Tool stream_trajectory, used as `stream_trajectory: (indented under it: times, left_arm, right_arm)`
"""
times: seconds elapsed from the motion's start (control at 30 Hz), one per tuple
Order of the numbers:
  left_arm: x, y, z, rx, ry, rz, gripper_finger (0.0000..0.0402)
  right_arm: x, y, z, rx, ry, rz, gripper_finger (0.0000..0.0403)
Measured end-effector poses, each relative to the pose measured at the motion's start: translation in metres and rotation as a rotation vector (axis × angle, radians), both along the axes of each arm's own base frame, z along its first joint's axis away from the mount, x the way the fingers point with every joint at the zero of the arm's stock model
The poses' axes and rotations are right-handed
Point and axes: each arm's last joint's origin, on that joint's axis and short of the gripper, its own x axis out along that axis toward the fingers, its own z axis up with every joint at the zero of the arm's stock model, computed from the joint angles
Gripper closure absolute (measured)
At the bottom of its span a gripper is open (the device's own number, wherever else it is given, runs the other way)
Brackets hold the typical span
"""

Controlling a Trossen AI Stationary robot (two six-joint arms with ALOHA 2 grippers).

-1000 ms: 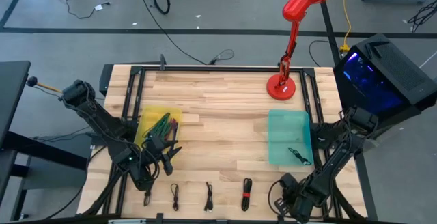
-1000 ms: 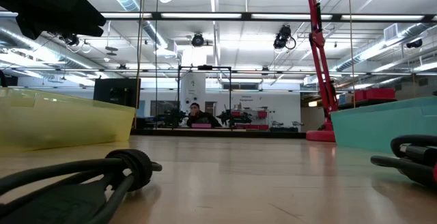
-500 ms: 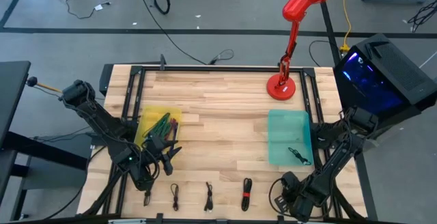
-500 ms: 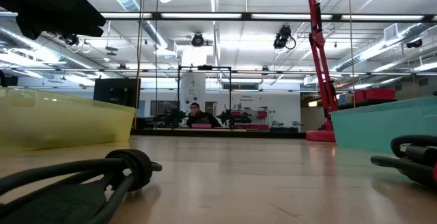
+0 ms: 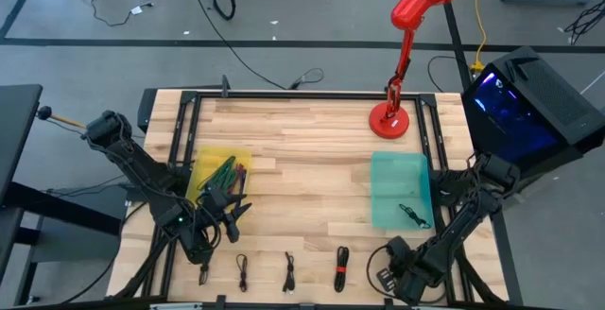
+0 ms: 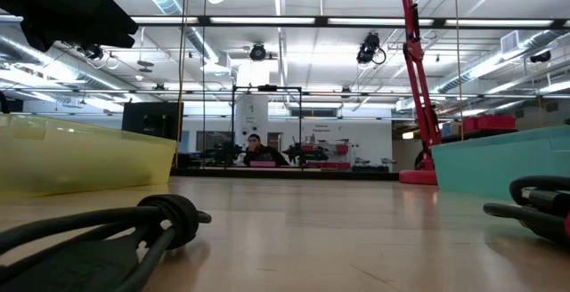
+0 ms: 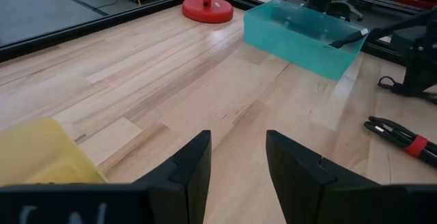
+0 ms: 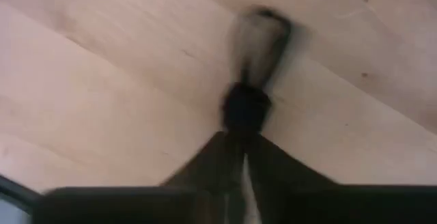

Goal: Pick & Place USB Port
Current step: Put the black charger cable into the green bin

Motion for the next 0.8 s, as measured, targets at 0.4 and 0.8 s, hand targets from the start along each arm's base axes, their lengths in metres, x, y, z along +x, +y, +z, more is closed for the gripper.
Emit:
stream_trajectory:
  times: [0.4, 0.8]
  left_arm:
    - [0.000, 0.000, 0.000, -0.001, -0.001, 0.001, 0.0255]
    - [0.001, 0.000, 0.000, -0.004, -0.004, 0.002, 0.0255]
  right_arm:
    - [0.000, -0.001, 0.038, 0.095, -0.068, 0.063, 0.0400]
    - [-0.015, -0.054, 0.101, -0.034, -0.101, 0.001, 0.0402]
